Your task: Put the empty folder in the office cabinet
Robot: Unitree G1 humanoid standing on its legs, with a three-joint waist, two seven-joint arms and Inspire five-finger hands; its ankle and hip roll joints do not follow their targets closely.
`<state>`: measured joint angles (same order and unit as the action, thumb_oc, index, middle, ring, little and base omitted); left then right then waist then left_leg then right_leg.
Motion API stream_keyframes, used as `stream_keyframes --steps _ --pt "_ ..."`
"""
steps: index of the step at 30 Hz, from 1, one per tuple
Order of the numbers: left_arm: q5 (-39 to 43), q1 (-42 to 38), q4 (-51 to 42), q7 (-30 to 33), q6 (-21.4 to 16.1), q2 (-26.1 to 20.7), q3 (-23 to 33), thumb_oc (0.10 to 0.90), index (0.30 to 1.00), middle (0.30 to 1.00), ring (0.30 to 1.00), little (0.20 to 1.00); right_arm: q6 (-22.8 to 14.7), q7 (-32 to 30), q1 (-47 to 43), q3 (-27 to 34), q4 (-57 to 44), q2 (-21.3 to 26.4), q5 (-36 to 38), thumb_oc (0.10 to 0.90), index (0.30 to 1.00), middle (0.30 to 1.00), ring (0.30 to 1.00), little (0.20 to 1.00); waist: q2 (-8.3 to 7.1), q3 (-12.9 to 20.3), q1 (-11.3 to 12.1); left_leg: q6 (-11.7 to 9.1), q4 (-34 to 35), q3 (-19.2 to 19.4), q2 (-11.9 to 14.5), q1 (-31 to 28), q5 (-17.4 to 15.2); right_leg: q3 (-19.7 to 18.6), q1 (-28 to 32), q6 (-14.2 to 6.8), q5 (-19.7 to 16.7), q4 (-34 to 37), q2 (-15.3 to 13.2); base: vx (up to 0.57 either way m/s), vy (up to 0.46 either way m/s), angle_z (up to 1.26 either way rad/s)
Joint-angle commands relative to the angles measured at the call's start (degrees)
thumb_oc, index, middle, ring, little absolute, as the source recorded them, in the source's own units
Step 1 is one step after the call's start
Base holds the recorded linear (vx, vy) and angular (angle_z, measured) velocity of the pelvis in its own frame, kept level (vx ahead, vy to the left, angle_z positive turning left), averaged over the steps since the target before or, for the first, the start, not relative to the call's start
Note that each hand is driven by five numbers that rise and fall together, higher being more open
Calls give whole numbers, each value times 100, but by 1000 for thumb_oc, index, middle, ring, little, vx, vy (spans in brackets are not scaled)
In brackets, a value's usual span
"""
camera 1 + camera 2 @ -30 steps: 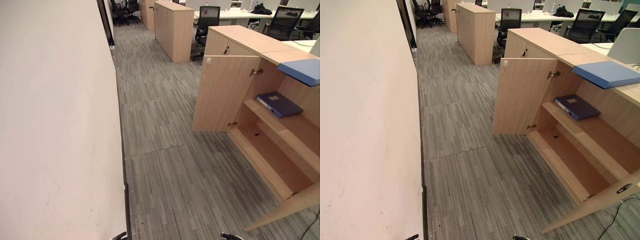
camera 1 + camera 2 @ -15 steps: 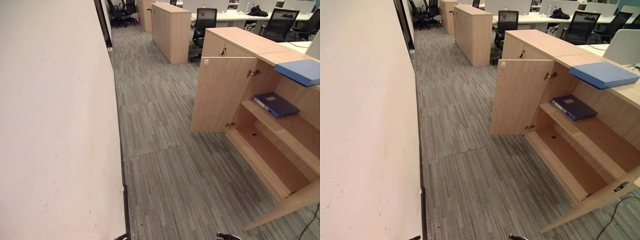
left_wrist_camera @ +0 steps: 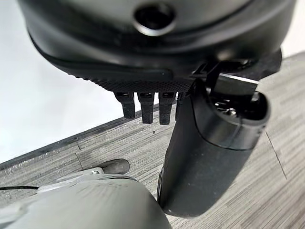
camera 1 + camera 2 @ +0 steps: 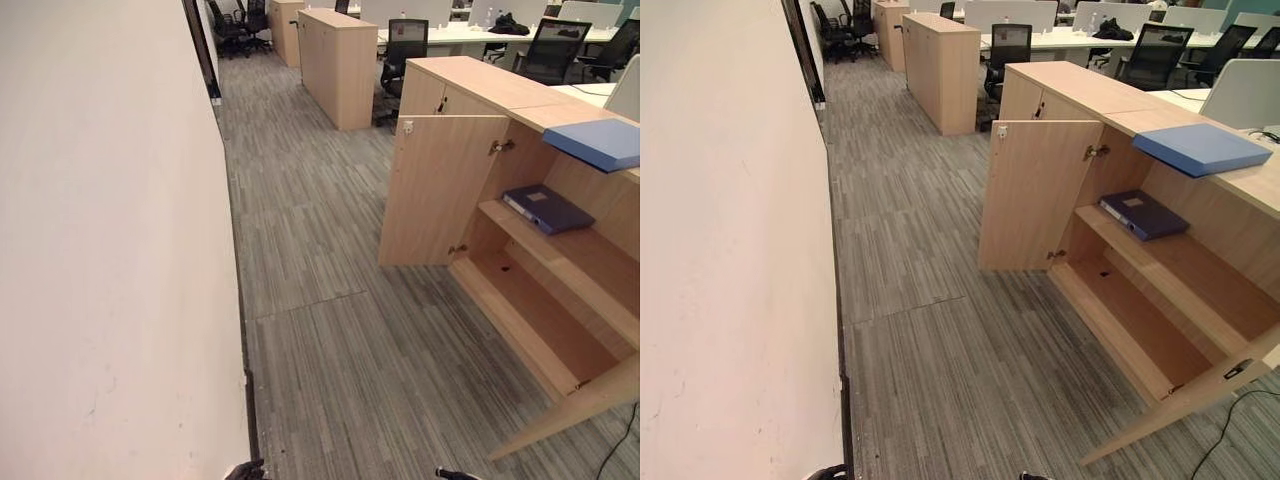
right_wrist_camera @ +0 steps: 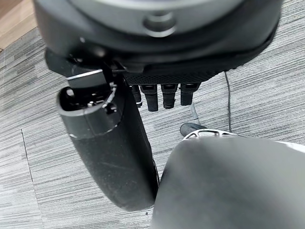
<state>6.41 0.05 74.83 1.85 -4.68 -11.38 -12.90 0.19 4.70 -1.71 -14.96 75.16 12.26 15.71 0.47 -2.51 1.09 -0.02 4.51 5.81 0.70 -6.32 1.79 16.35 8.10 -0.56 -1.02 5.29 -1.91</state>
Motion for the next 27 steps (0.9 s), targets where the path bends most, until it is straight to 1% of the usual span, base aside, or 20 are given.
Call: stream_keyframes --steps 1,9,15,18,19,22,23,24,25,26,27 --pt "-198 -236 552 -45 56 102 -150 800 900 900 900 900 5 21 -332 -297 416 -78 -350 800 900 900 900 900 -200 82 -75 -29 49 1 -384 4 -503 326 96 -323 111 -29 -130 0 0 0" --pt "-218 -256 629 -144 139 81 -127 800 900 900 900 900 42 71 -345 -436 308 -104 -481 800 900 900 900 900 -243 61 -77 -25 49 2 -356 -3 -510 298 79 -314 113 -29 -110 0 0 0" --pt "-235 -252 659 -136 166 47 -92 800 900 900 900 900 70 110 -360 -518 223 -96 -544 800 900 900 900 900 -244 33 -60 -1 49 -10 -354 -22 -538 234 46 -307 131 -97 -99 6 -4 0" --pt "-204 -260 652 -145 183 15 -72 800 900 900 900 900 87 144 -378 -583 106 -92 -558 800 900 900 900 900 -251 11 -47 22 49 -16 -337 -55 -558 207 26 -284 194 -202 -91 42 -33 -2" --pt "-165 -303 635 -127 187 -5 -69 800 900 900 900 900 94 155 -411 -605 49 -86 -537 800 900 900 900 900 -251 -30 -41 51 49 -1 -308 -88 -559 179 -15 -253 278 -344 -84 50 -52 -2" --pt "-114 -374 621 -122 197 -43 -72 800 900 900 900 900 106 154 -463 -635 0 -90 -507 800 900 900 900 900 -271 -115 -16 67 4 51 -286 -60 -515 151 -91 -206 357 -511 -94 2 -53 -10" --pt "-8 -480 591 -99 203 -78 -73 800 900 900 900 900 110 153 -549 -671 -81 -86 -442 800 900 900 900 900 -328 -249 3 59 -501 124 -251 233 -668 137 -204 -151 435 -696 -131 -31 -72 -20" --pt "25 -517 584 -85 208 -100 -72 800 900 900 900 900 121 161 -598 -685 -121 -77 -412 800 900 900 900 900 -346 -279 5 57 -676 145 -233 346 -714 125 -250 -121 468 -758 -138 -30 -72 -15" --pt "25 -517 584 -85 208 -100 -72 800 900 900 900 900 121 161 -598 -685 -121 -77 -412 800 900 900 900 900 -346 -277 5 57 -681 145 -233 351 -716 125 -254 -121 469 -760 -139 7 -87 -8" --pt "114 -609 580 -64 225 -150 -78 800 900 900 900 900 147 165 -768 -769 -333 -61 -334 800 900 900 900 900 -385 -327 18 58 -1002 177 -181 538 -825 118 -362 -45 573 -925 -128 7 -63 -4" --pt "114 -610 580 -64 225 -150 -78 800 900 900 900 900 147 165 -768 -769 -333 -61 -334 800 900 900 900 900 -385 -325 18 58 -1006 177 -180 543 -827 118 -365 -45 574 -927 -128 11 -96 -8"
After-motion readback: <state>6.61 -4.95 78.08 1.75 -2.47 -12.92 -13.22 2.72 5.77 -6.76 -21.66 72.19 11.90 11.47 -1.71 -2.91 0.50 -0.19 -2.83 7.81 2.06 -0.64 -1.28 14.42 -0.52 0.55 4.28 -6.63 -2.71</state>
